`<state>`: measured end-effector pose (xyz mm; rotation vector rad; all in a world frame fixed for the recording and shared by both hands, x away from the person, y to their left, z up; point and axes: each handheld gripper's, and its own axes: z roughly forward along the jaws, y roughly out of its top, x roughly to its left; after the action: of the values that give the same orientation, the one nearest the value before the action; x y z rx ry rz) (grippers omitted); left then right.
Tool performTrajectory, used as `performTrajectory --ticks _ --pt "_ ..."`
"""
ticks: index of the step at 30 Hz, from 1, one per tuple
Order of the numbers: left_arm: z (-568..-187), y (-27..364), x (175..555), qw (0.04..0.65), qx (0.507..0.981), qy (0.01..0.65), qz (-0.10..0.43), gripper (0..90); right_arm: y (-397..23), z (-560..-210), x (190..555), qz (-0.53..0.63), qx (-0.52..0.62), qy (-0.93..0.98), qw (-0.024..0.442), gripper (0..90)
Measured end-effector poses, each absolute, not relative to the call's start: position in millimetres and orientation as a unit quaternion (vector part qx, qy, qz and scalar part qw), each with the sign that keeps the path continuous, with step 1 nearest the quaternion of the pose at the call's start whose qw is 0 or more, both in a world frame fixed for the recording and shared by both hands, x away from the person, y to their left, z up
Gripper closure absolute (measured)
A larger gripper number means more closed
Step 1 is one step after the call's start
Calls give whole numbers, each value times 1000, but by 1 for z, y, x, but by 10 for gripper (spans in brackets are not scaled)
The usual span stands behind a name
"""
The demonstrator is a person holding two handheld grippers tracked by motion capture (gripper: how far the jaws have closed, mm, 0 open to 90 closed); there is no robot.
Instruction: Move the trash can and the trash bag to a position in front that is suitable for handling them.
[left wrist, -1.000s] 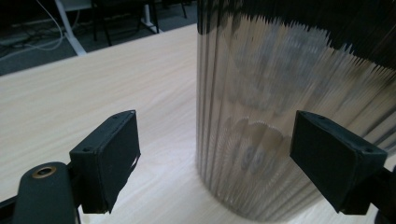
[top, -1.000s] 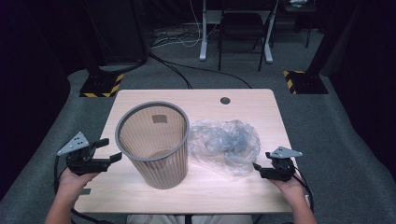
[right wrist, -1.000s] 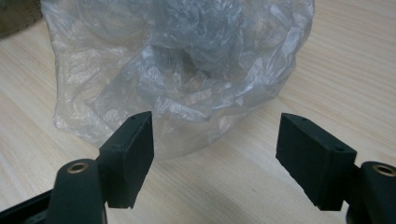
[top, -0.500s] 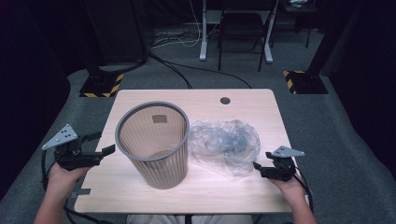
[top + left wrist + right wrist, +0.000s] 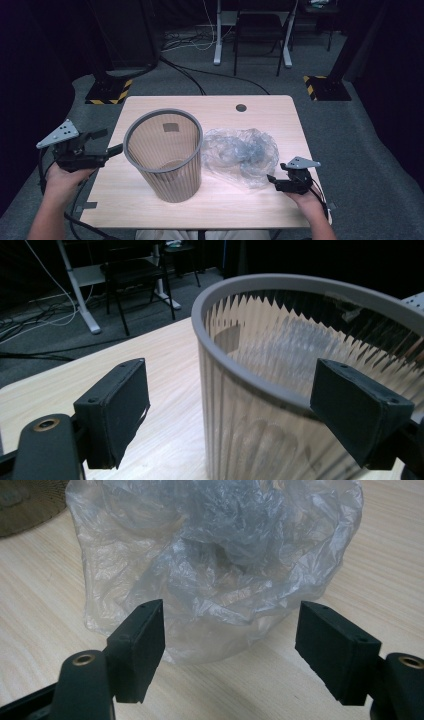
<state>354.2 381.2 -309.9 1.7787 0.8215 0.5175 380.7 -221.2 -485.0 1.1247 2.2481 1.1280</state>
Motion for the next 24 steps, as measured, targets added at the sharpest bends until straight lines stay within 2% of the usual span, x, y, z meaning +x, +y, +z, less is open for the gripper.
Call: performTrajectory --ticks 15,24 --pt "-318 354 381 519 751 355 200 149 -220 -485 380 400 397 803 195 266" --pt "-332 341 387 523 760 340 183 150 -218 -482 382 405 396 801 195 261"
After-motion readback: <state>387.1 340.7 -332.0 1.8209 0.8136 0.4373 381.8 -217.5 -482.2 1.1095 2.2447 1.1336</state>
